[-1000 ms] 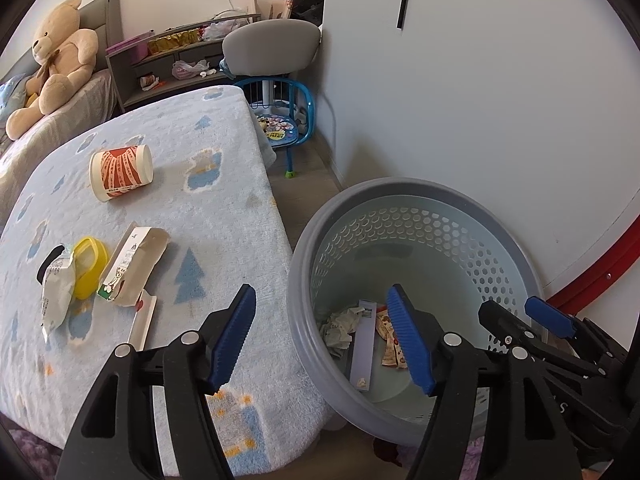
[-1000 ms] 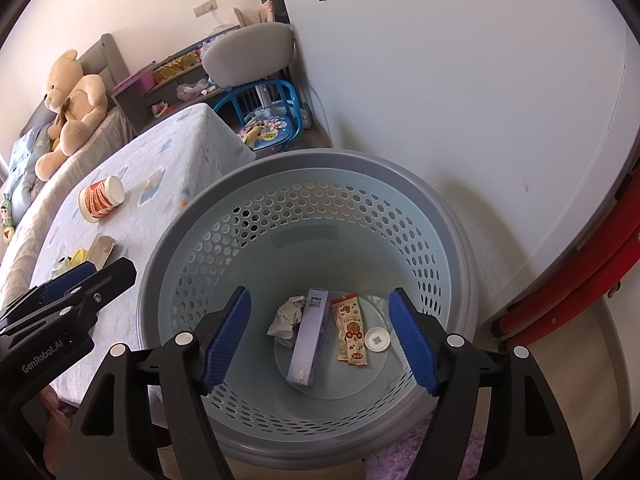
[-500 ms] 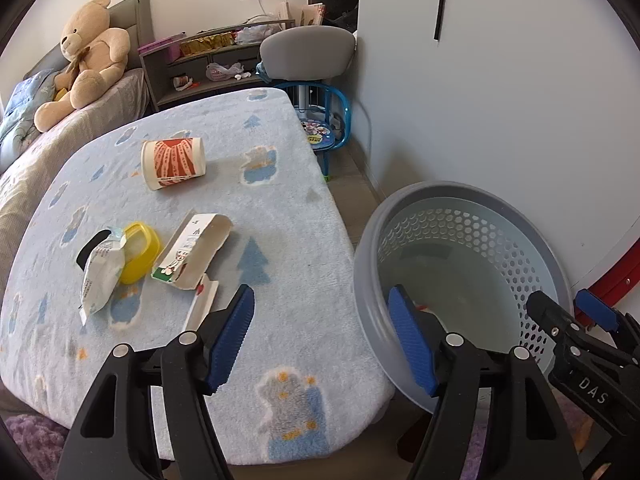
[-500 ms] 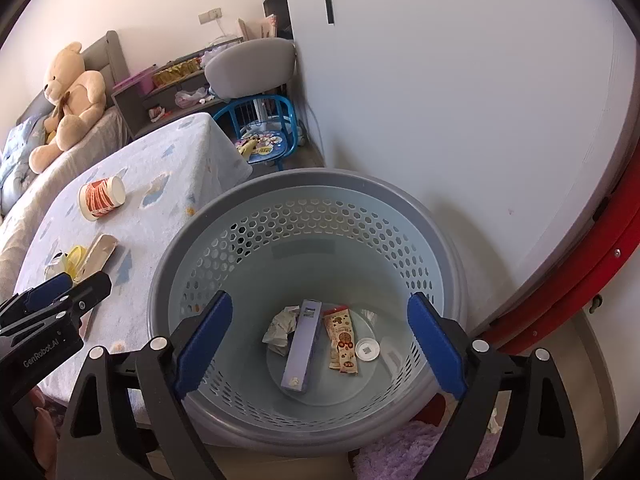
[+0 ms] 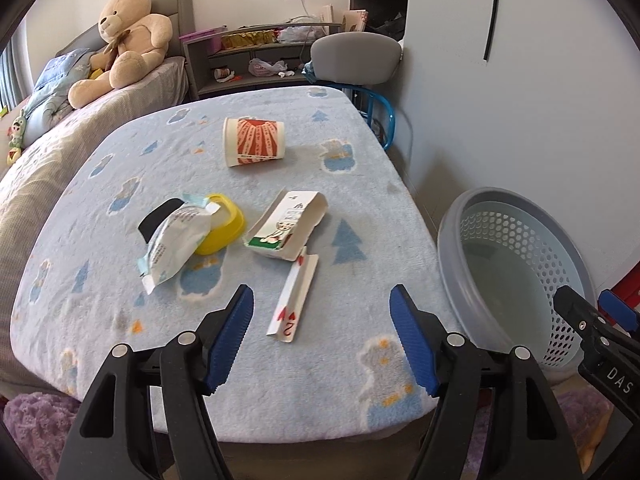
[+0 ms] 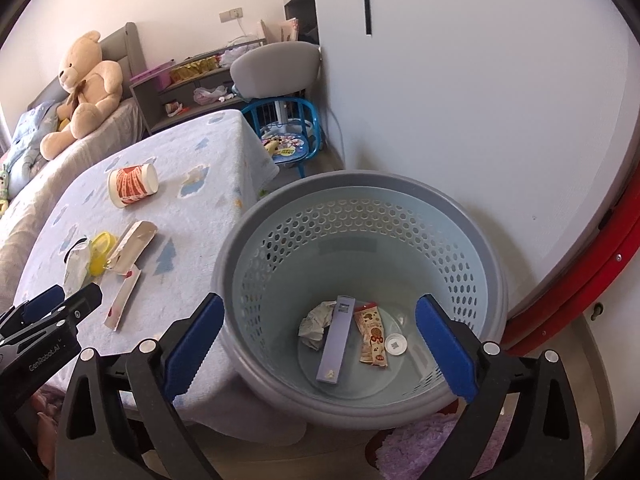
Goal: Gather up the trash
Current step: 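Withdraw both open tools from the basket back over the bed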
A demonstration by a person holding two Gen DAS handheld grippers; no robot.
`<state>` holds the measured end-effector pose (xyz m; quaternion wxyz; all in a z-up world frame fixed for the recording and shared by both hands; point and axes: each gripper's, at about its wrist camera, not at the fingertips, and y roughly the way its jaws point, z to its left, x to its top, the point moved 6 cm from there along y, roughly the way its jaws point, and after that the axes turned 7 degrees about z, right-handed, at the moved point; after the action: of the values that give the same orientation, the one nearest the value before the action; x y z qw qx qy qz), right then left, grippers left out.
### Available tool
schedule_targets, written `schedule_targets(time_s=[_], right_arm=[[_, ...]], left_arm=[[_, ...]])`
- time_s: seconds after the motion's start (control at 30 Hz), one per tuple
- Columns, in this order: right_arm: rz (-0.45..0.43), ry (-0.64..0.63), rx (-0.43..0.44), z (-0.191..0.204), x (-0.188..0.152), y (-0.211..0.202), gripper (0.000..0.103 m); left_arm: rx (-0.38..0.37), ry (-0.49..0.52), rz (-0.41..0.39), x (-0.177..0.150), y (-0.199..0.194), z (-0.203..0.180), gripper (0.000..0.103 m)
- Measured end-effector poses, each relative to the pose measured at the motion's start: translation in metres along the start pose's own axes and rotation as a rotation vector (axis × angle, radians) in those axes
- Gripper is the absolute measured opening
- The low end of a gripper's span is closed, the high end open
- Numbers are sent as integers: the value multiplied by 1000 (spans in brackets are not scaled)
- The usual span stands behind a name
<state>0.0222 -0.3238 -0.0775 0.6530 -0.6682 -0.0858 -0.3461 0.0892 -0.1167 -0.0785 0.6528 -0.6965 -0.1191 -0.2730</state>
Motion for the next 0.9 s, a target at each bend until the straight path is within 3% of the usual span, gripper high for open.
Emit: schedule_targets(time_s=[0.53,0.9], right_arm=[[27,-150,104,110,-14,6,95],[74,-153,160,168,-15,33,95]], left_arm=[[85,-138,9,-19,2,115,68],[80,-153,19,-8,10,158,68]])
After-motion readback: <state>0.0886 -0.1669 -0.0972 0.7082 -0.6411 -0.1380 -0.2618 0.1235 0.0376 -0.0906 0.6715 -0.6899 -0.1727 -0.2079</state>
